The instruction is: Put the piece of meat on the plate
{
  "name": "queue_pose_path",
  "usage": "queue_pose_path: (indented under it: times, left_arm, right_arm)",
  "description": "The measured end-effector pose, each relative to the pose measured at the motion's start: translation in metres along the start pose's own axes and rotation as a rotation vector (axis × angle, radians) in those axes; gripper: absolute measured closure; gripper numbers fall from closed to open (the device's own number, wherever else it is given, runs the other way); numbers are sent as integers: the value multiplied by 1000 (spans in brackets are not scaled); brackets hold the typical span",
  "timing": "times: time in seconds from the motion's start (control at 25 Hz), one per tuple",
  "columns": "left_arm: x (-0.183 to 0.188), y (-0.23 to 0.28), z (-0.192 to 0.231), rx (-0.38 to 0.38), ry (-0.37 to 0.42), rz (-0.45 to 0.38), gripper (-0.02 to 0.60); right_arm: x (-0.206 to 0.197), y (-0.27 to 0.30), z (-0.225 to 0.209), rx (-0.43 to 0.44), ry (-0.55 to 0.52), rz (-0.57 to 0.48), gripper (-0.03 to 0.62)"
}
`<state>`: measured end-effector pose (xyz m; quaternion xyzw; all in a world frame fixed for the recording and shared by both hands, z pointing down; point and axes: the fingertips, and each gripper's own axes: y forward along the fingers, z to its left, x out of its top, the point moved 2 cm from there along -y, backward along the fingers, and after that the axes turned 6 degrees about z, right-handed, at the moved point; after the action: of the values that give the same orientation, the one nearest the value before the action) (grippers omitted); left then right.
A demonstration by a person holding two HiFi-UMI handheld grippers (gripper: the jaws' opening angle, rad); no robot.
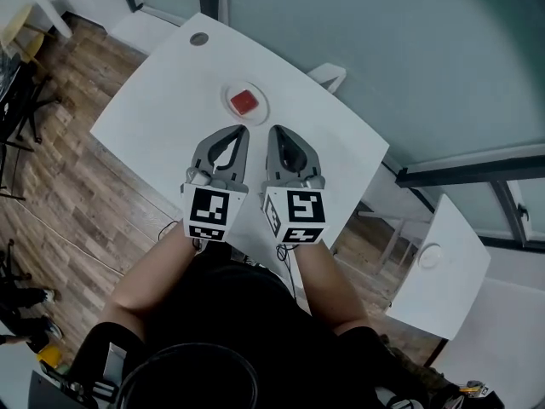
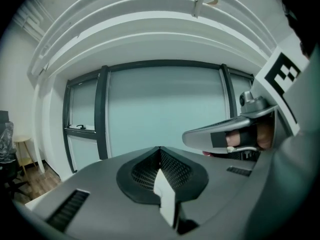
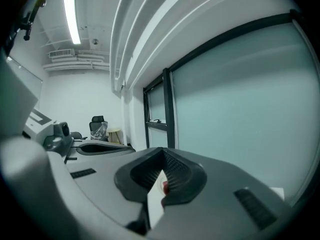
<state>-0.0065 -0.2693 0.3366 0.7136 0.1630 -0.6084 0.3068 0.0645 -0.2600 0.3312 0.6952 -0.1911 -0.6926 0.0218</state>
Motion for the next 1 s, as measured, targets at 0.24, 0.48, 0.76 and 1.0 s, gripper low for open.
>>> queue_pose_path:
  times: [0.24,0.48,0.76,1.0]
  left_arm:
    - [18,-34,-33,24,26,-36,578]
    - [39,-73,-60,59,70,-101,578]
    - [49,-109,-81,75,50,-129,578]
    - [52,-128,-102,79,59,-144,578]
  right_arm:
    - [3,-48,8,29,-31,-107,591]
    - [10,-88,18,65,-33,-170,591]
    - [19,-136,34,77,-62,-237,591]
    - [18,-165,38,87,-77,-260,591]
